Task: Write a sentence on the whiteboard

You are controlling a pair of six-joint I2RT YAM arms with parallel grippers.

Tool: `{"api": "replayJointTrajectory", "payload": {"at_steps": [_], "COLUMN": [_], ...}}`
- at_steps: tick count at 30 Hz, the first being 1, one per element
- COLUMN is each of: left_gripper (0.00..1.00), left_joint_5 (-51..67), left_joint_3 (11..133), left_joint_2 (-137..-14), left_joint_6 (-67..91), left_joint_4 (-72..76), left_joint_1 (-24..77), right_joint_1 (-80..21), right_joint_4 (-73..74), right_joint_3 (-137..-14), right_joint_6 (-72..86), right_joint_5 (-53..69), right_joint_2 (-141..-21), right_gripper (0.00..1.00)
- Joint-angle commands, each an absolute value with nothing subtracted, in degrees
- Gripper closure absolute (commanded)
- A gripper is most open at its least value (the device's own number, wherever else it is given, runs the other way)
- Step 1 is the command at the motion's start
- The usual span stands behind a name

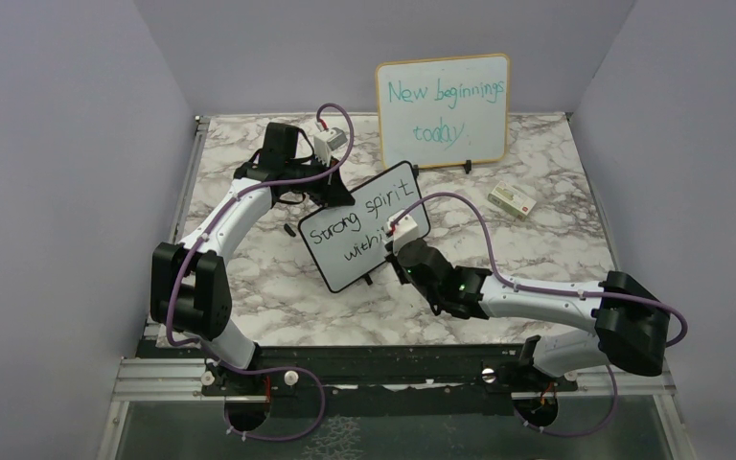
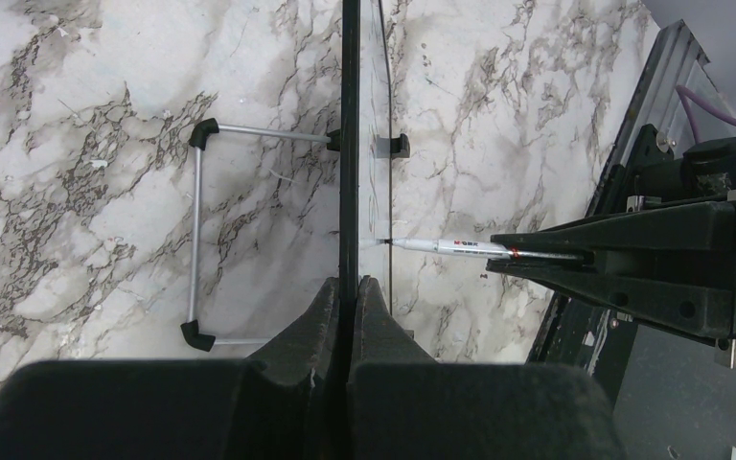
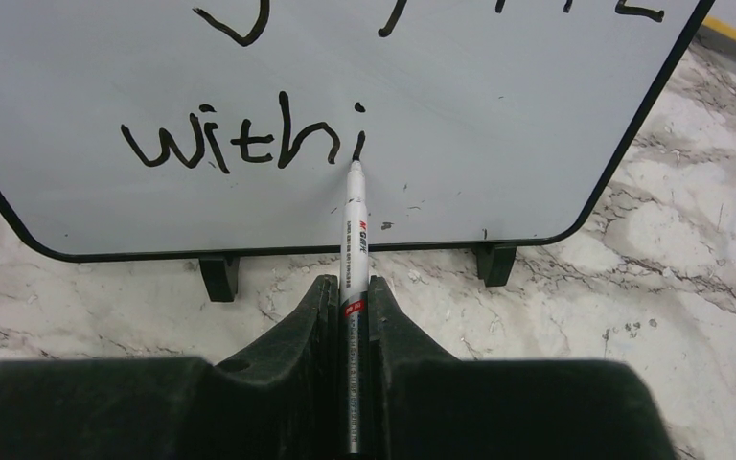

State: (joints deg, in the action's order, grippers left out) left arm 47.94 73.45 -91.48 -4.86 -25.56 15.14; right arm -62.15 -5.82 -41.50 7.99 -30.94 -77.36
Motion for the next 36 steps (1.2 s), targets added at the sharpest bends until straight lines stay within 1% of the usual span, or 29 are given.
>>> {"api": "replayJointTrajectory", "payload": {"at_steps": [1,14,36], "left_gripper": [1.0,1.0,1.0], "left_joint_5": [43.77,43.68,44.34], "left_joint_3": [71.98,71.98,71.92], "left_joint_2": [-92.2,-92.31,-92.34], "left_joint_6": [-7.12,-7.12,-7.12], "left_joint_4": [-28.39,-28.39,-28.39], "left_joint_1": [15.73,15.69,15.73], "right_joint_1": [-62.01,-61.92,-60.47], "right_joint_4": [-4.6,-6.86,-10.58], "right_joint_3": [-41.32,-41.29,-42.23], "right_joint_6": [8.96,6.59,5.98], "right_joint_5": [-30.47,-34.25,-32.28], "right_joint_2": [-76.49,-73.22,-77.0], "right_gripper": [1.0,1.0,1.0]}}
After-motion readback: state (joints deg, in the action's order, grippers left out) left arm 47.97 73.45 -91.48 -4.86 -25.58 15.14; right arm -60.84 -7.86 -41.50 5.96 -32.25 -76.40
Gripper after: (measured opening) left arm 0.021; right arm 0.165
